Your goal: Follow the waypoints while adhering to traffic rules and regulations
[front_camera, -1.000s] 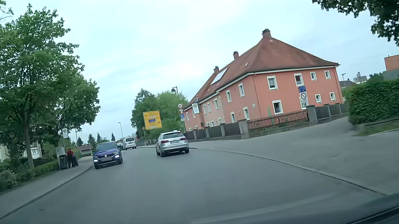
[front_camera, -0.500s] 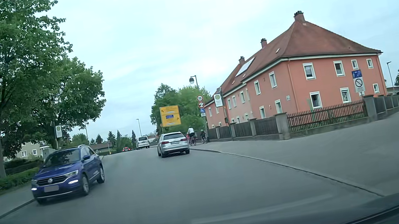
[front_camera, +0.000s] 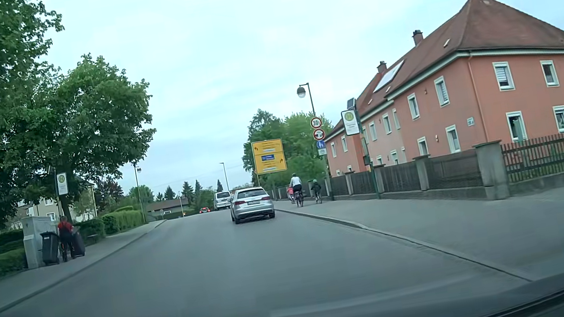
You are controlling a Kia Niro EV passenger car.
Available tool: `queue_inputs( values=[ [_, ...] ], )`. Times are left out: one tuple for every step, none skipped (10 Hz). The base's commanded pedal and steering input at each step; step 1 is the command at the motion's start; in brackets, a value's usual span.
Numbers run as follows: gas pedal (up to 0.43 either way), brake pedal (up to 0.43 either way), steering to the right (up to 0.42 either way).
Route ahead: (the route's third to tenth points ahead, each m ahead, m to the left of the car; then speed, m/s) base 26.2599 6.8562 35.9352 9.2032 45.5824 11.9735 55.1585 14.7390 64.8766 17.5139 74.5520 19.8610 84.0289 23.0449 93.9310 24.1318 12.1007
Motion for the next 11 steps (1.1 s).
queue_inputs(
  values=[
    [0.15,0.0,-0.071],
    [0.15,0.0,-0.071],
    [0.15,0.0,-0.071],
    [0.15,0.0,-0.071],
    [0.15,0.0,-0.069],
    [0.15,0.0,-0.064],
    [0.138,0.0,-0.059],
    [0.138,0.0,-0.055],
    [0.13,0.0,-0.051],
    [0.13,0.0,-0.046],
    [0.13,0.0,-0.041]
  ],
)
